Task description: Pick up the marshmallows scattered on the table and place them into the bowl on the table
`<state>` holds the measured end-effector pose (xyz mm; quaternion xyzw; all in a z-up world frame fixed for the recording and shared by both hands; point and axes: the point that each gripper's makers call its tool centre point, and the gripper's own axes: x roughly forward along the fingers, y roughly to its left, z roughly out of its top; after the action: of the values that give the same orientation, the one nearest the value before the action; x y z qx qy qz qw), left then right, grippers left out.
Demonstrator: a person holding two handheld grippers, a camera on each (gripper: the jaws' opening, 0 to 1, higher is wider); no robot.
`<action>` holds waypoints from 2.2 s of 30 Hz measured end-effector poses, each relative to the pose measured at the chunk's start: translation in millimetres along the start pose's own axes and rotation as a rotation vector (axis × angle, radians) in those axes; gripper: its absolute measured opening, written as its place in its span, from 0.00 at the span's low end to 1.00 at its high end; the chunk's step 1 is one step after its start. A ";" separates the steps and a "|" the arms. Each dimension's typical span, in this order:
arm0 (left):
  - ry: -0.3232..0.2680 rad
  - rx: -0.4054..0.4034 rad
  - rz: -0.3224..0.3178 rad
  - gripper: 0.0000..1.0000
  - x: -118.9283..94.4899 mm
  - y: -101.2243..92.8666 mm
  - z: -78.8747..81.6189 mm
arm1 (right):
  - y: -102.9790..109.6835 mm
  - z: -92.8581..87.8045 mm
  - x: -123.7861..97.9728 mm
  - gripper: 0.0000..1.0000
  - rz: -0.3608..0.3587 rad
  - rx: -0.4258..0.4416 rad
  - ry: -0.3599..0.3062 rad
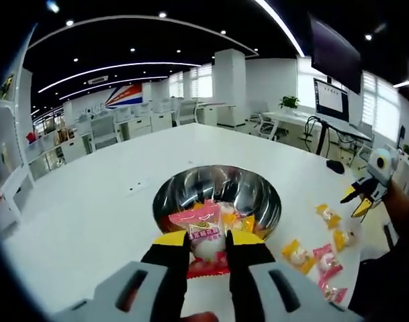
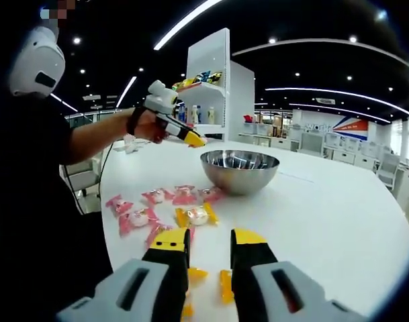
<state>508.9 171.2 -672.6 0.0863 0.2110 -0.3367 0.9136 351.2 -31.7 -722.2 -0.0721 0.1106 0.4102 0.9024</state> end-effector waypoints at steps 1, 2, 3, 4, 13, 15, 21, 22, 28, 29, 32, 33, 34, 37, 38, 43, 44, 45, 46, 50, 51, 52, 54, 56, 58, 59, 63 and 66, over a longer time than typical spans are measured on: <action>0.003 -0.001 -0.001 0.23 2.1 0.6 0.4 | 0.6 -0.7 0.0 0.24 0.001 0.001 0.001; 0.006 0.000 -0.001 0.23 4.5 1.3 0.6 | 1.0 -1.7 0.1 0.24 0.002 0.002 0.002; 0.010 0.001 -0.002 0.23 10.4 7.4 2.5 | 1.2 -3.2 0.0 0.24 0.002 0.004 0.006; 0.013 0.001 -0.006 0.23 12.9 7.6 2.8 | 1.1 -4.0 -0.1 0.24 0.001 0.006 0.007; 0.028 -0.023 -0.019 0.23 38.9 13.9 8.8 | 0.0 -5.8 0.9 0.24 0.002 0.011 0.012; 0.029 -0.029 -0.018 0.23 40.7 10.8 9.7 | -0.2 -5.4 1.1 0.24 0.003 0.013 0.011; 0.037 -0.024 -0.019 0.23 51.1 11.3 10.4 | -1.7 -7.5 -0.7 0.24 -0.002 0.015 0.017; 0.038 -0.024 -0.019 0.23 52.6 11.7 10.7 | -2.2 -7.8 -1.3 0.24 -0.004 0.017 0.017; 0.036 -0.021 -0.017 0.23 59.1 14.3 12.5 | -4.6 -10.4 -4.1 0.24 -0.010 0.022 0.020; 0.036 -0.022 -0.017 0.24 60.2 15.0 12.9 | -4.9 -11.1 -4.7 0.24 -0.011 0.023 0.021; 0.024 -0.038 -0.005 0.27 60.4 16.6 14.1 | -6.0 -12.2 -5.2 0.24 -0.013 0.027 0.022; 0.017 -0.050 -0.002 0.31 60.5 17.5 15.6 | -6.3 -12.4 -5.3 0.24 -0.014 0.027 0.022; 0.015 -0.056 -0.003 0.36 60.1 17.9 16.4 | -6.6 -12.5 -5.3 0.24 -0.014 0.027 0.022; -0.001 -0.073 -0.007 0.42 54.5 17.5 19.5 | -6.9 -11.6 -4.9 0.24 -0.014 0.027 0.020; -0.006 -0.075 -0.005 0.43 53.0 18.1 20.3 | -7.2 -11.6 -4.7 0.24 -0.013 0.027 0.020; -0.012 -0.074 -0.002 0.45 49.5 21.3 20.7 | -4.9 -10.3 -1.5 0.24 -0.004 0.021 0.022; -0.011 -0.072 -0.003 0.45 49.2 21.6 20.1 | -3.9 -9.8 -0.8 0.24 -0.002 0.020 0.023; -0.010 -0.071 -0.002 0.44 48.8 21.9 19.5 | -3.3 -9.2 -0.5 0.24 0.000 0.018 0.023; -0.010 -0.069 -0.002 0.44 48.4 22.3 19.0 | -2.8 -8.5 -0.3 0.24 0.001 0.016 0.023; -0.013 -0.065 -0.002 0.44 46.3 22.9 17.9 | -2.9 -6.5 -1.5 0.24 -0.003 0.010 0.025; -0.013 -0.064 -0.002 0.44 45.9 23.3 17.5 | -3.2 -6.0 -2.0 0.24 -0.005 0.009 0.026; -0.012 -0.062 -0.003 0.44 45.4 23.5 16.8 | -3.4 -5.4 -2.6 0.24 -0.008 0.008 0.026; -0.011 -0.059 -0.002 0.44 43.5 23.8 15.3 | -4.4 -4.4 -3.9 0.24 -0.012 0.006 0.026; -0.013 -0.058 -0.002 0.44 40.4 24.4 15.0 | -5.1 -3.8 -4.4 0.24 -0.016 0.002 0.028; -0.015 -0.056 -0.004 0.44 37.8 24.2 15.8 | -5.0 -2.7 -4.1 0.24 -0.017 0.002 0.027; -0.019 -0.055 -0.004 0.44 35.2 24.1 17.0 | -4.6 -2.1 -3.6 0.24 -0.017 0.002 0.026; -0.031 -0.047 -0.003 0.44 26.4 23.4 21.3 | -1.7 -0.8 -1.0 0.25 -0.012 0.001 0.024; -0.042 -0.040 -0.003 0.44 17.4 23.7 23.9 | 1.3 -1.2 1.2 0.25 -0.007 -0.001 0.028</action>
<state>544.1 171.9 -658.6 0.0606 0.1983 -0.3354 0.9189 350.9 -30.2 -723.7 -0.0784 0.1227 0.4062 0.9021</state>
